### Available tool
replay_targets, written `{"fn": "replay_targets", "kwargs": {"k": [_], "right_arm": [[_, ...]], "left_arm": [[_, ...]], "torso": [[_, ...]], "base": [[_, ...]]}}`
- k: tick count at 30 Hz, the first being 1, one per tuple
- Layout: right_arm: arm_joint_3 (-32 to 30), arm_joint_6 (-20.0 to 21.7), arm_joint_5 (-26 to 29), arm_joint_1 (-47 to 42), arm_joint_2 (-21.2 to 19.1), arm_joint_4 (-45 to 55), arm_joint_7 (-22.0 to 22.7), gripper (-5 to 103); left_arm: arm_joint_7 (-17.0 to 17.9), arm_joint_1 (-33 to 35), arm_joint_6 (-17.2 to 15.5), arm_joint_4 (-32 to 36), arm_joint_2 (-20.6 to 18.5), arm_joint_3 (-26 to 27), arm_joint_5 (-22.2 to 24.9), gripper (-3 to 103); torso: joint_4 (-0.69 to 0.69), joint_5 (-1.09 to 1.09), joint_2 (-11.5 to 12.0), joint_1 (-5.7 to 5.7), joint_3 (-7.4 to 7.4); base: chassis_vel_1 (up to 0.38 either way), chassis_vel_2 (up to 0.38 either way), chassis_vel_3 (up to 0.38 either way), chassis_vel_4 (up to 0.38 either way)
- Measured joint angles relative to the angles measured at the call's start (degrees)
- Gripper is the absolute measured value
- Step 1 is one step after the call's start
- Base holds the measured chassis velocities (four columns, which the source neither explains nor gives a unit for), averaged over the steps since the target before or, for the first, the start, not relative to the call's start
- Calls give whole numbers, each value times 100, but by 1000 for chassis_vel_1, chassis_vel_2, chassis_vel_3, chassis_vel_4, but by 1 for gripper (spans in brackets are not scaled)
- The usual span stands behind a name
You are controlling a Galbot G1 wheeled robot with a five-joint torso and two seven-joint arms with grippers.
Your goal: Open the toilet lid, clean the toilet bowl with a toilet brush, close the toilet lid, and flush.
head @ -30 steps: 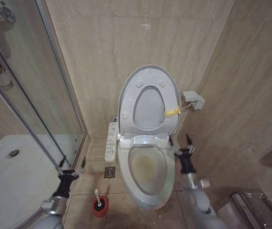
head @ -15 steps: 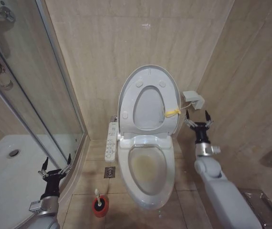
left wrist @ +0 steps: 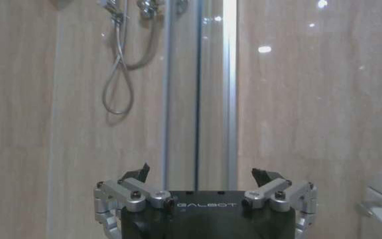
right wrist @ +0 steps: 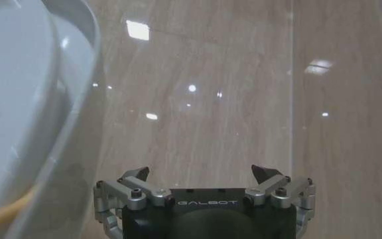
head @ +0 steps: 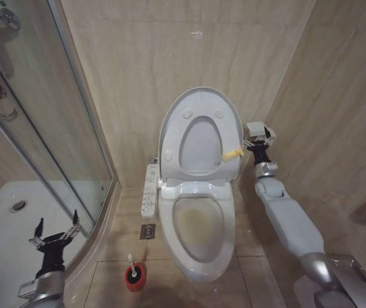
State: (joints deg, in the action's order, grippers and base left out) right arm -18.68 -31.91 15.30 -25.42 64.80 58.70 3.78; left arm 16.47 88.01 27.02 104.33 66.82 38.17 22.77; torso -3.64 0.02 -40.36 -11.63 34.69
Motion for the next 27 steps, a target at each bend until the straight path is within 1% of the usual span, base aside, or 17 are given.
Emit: {"fn": "replay_targets", "kwargs": {"k": [3, 7, 9, 11, 12, 13, 15, 17, 20, 23, 24, 25, 27], "right_arm": [[44, 52, -11, 164, 25, -95, -55, 100], [150, 90, 18, 292, 42, -180, -156, 100], [208, 99, 112, 341, 41, -202, -223, 100], [278, 102, 256, 331, 31, -136, -339, 100], [312, 110, 338, 270, 31, 1, -409, 100], [342, 108, 441, 153, 24, 173, -489, 100], [359, 101, 491, 29, 8, 318, -550, 100], [326, 82, 604, -287, -45, 637, -608, 100], [224, 80, 725, -598, -115, 974, -605, 100], [0, 57, 846, -1218, -249, 1619, -508, 100], [0, 57, 846, -1218, -249, 1619, -508, 100], [-91, 36, 869, -1476, -302, 1857, -449, 100], [-253, -21, 888, -2037, -386, 2269, -344, 100]], "left_arm": [[0, 53, 19, 16, -21, 110, 46, 100], [2, 72, 24, 40, -25, 129, 50, 100], [5, 72, 22, 60, -18, 135, 50, 100], [6, 71, 19, 82, -8, 136, 50, 100], [7, 70, 19, 87, -3, 137, 50, 100], [9, 72, 18, 87, 3, 138, 50, 100], [10, 74, 18, 81, 9, 139, 49, 100], [19, 75, 21, 43, 23, 134, 44, 100], [24, 51, 24, 2, 45, 87, 37, 100], [25, -49, 25, -52, 100, -33, 11, 100], [25, -49, 25, -52, 100, -33, 11, 100], [25, -94, 26, -77, 124, -74, -11, 100], [26, -164, 35, -143, 173, -160, -51, 100]], "torso": [[-4, -3, 0, 0, 0], [-4, -2, 0, 0, 0], [-6, -2, 0, 0, 0], [-11, -1, 0, 0, 0], [-9, -1, 0, -1, 0], [-4, -2, 0, -1, 0], [-3, -2, 0, 0, 0], [4, -3, 0, 0, 0], [-2, -2, 0, 1, -1], [-2, -2, -1, 1, -1], [-2, -2, -1, 1, -1], [0, -2, -1, 1, -1], [-4, -3, -1, 1, -1]], "base": [[0, 0, 0, 0], [0, 0, 0, 0], [0, 0, 0, 0], [0, 0, 0, 0], [0, 0, 0, 0], [0, 0, 0, 0], [0, 0, 0, 0], [0, 0, 0, 0], [0, 0, 0, 0], [0, 0, 0, 0], [0, 0, 0, 0], [0, 0, 0, 0], [0, 0, 0, 0]]}}
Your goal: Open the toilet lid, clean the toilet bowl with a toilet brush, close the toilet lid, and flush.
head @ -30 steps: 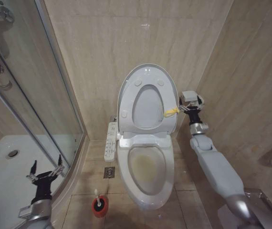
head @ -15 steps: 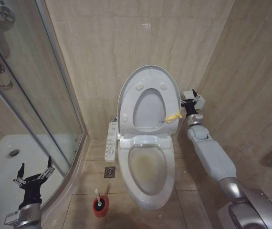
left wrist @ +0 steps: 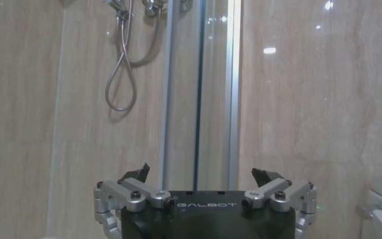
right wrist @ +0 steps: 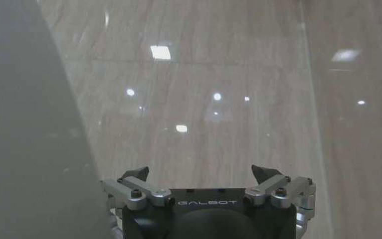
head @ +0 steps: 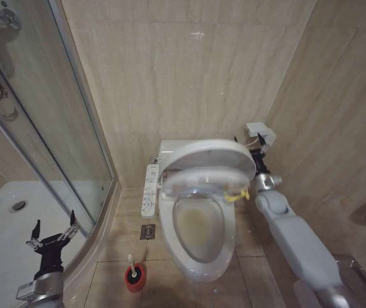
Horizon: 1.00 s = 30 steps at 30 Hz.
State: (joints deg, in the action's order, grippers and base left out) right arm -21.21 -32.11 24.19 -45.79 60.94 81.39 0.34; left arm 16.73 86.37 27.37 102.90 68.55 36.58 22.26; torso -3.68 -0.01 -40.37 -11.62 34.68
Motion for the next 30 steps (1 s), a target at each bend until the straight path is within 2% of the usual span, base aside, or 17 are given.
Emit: {"fn": "replay_targets", "kwargs": {"k": [5, 7, 8, 17, 26, 30], "right_arm": [[-134, -117, 33, -734, -63, 563, 105, 100], [-197, -322, 28, -1217, -72, 906, 176, 100], [-222, -412, 12, -1414, -72, 1029, 191, 100], [-82, -568, -106, -2294, -18, 1508, 302, 100], [171, -731, -648, -3037, 95, 1495, 349, 100], [240, -940, -899, -3107, 299, 1078, 307, 100]], "left_arm": [[2, -70, 19, -108, 62, -111, -57, 100], [7, -158, 31, -184, 101, -180, -93, 100], [11, -197, 33, -210, 117, -209, -99, 100], [20, -346, 48, -318, 138, -345, -112, 100], [23, -584, 52, -404, -59, -378, -1, 100], [25, -632, 23, -327, -105, -413, 21, 100]], "torso": [[-2, 1, 0, 1, 0], [2, 0, 0, 1, -1], [0, 2, 0, 1, 0], [0, 2, 0, 0, 0], [1, 1, 0, 0, 0], [2, 1, 0, 0, 0]], "base": [[0, 0, 0, 0], [0, 0, 0, 0], [0, 0, 0, 0], [0, 0, 0, 0], [0, 0, 0, 0], [0, 0, 0, 0]]}}
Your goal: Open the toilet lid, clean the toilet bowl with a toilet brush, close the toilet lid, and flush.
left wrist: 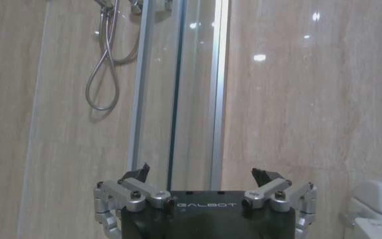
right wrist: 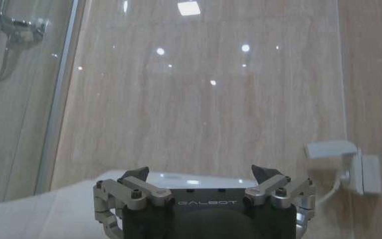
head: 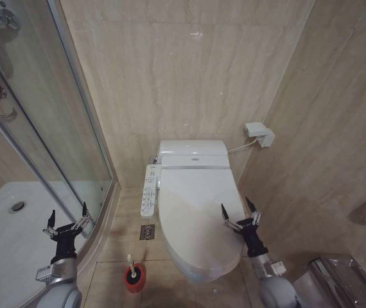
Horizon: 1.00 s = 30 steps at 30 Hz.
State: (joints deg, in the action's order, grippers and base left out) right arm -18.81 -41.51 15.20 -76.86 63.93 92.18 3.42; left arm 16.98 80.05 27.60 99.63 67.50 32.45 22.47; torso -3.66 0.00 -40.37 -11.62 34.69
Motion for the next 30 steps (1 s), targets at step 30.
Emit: {"fn": "replay_targets", "kwargs": {"k": [30], "right_arm": [[-473, -108, 352, 469, 231, 938, -202, 100]], "left_arm": [[-375, -1333, -108, -1074, -1292, -1227, 462, 100]], "torso": [[1, 3, 1, -1, 1]], "base": [[0, 0, 0, 0]]}}
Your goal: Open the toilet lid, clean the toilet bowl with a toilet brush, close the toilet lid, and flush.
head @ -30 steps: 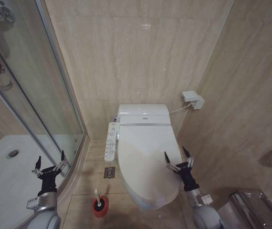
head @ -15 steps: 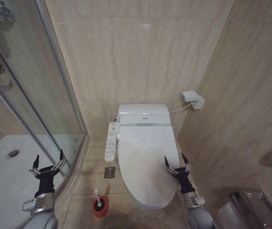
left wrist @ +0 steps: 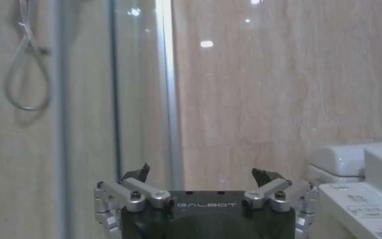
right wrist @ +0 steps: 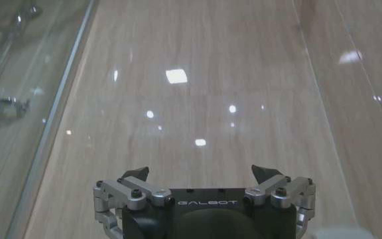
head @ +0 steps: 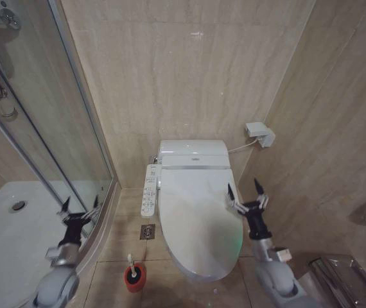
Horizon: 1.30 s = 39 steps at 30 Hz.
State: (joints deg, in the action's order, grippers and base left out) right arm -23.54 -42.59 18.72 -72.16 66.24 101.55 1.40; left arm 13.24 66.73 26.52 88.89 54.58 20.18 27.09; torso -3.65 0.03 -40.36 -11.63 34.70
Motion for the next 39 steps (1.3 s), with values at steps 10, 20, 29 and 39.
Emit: {"fn": "replay_targets", "kwargs": {"k": [10, 20, 29, 39], "right_arm": [[163, 222, -39, 353, 314, -233, 21, 100], [106, 212, -64, 461, 473, -544, 15, 100], [131, 182, -61, 518, 603, -724, -32, 100], [88, 176, -61, 548, 729, -778, -47, 100]], "left_arm": [[-505, -2271, -56, -1519, -104, -1812, 801, 100], [-1268, -3652, 211, -2958, 628, -2455, 741, 95], [-1871, -4571, 293, -4193, 1148, -2569, 631, 91], [-2747, -5379, 347, -5499, 1580, -2736, 74, 64]], "torso": [[-3, -2, 1, -1, 1], [-2, -4, 1, 0, 0], [-2, -3, 1, 0, 0], [0, -4, 0, 0, 0]], "base": [[0, 0, 0, 0], [0, 0, 0, 0], [0, 0, 0, 0], [0, 0, 0, 0]]}}
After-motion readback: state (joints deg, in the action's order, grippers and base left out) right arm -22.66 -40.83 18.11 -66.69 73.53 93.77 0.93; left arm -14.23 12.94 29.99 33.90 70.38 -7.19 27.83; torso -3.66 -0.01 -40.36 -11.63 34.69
